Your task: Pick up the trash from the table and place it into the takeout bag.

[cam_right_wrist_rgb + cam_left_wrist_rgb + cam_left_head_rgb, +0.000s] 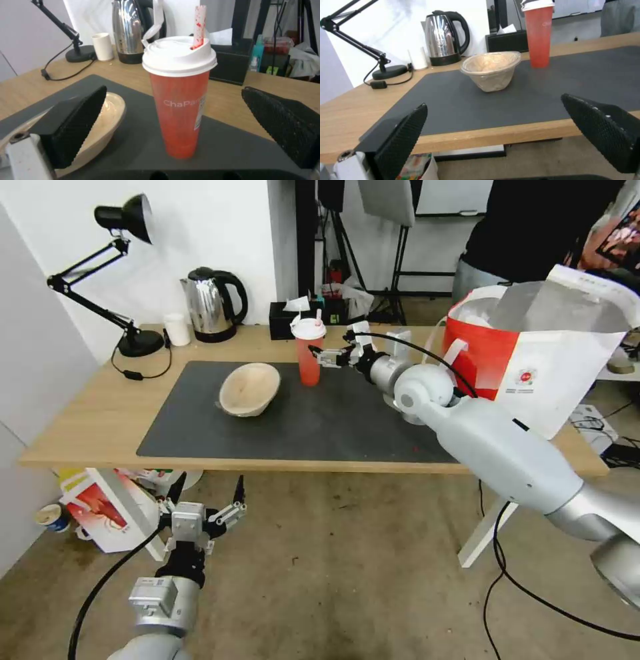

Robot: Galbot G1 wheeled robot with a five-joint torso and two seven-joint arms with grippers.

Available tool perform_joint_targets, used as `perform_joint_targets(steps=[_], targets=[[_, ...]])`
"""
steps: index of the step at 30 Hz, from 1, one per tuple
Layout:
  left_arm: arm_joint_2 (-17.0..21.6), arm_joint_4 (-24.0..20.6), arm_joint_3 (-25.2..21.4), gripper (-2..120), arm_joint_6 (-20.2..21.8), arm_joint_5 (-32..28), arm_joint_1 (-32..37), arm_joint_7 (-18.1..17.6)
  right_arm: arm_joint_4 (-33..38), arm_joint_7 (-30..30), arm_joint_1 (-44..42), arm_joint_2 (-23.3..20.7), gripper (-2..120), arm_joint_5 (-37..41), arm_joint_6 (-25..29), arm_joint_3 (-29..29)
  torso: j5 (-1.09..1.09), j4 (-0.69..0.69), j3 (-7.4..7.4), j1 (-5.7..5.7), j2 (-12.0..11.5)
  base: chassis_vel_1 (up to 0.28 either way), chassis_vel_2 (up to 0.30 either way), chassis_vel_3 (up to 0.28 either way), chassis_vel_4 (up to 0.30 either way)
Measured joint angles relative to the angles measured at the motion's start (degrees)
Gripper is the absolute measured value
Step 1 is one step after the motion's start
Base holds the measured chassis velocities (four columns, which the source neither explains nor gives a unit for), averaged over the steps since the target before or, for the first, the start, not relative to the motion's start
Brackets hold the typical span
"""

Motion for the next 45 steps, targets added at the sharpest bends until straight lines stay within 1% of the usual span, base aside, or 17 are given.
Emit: perform_joint_targets(steps=[10, 18, 28, 39, 42, 45], targets=[[0.0, 0.0, 0.0, 100, 0.0, 0.0, 0.01, 0.0, -5.21, -0.87, 0.53, 3.59, 100, -1.37, 0.5, -0.22, 0.0, 0.0, 0.0, 0.0, 0.0, 0.0, 0.0, 0.0, 0.0], [0.0, 0.0, 0.0, 100, 0.0, 0.0, 0.0, 0.0, -8.34, -1.52, 1.42, 5.01, 100, -1.66, 0.87, -0.35, 0.0, -0.01, 0.0, 0.0, 0.0, 0.0, 0.0, 0.0, 0.0], [0.0, 0.0, 0.0, 100, 0.0, 0.0, 0.0, 0.0, -14.94, -2.91, 3.19, 8.89, 100, -2.97, 1.59, -0.4, 0.0, 0.0, 0.0, 0.0, 0.0, 0.0, 0.0, 0.0, 0.0], [0.0, 0.0, 0.0, 100, 0.0, 0.0, 0.0, 0.0, -17.71, -4.0, 3.89, 10.59, 100, -4.17, 1.74, -0.29, 0.0, 0.0, 0.0, 0.0, 0.0, 0.0, 0.0, 0.0, 0.0], [0.0, 0.0, 0.0, 100, 0.0, 0.0, 0.0, 0.0, -20.29, -4.53, 4.32, 12.21, 100, -5.02, 2.02, 0.09, -0.01, 0.0, 0.0, 0.0, 0.0, 0.0, 0.0, 0.0, 0.0], [0.0, 0.0, 0.0, 100, 0.0, 0.0, 0.0, 0.0, -21.22, -4.99, 4.43, 12.73, 100, -5.34, 2.2, 0.12, 0.0, 0.0, 0.0, 0.0, 0.0, 0.0, 0.0, 0.0, 0.0]])
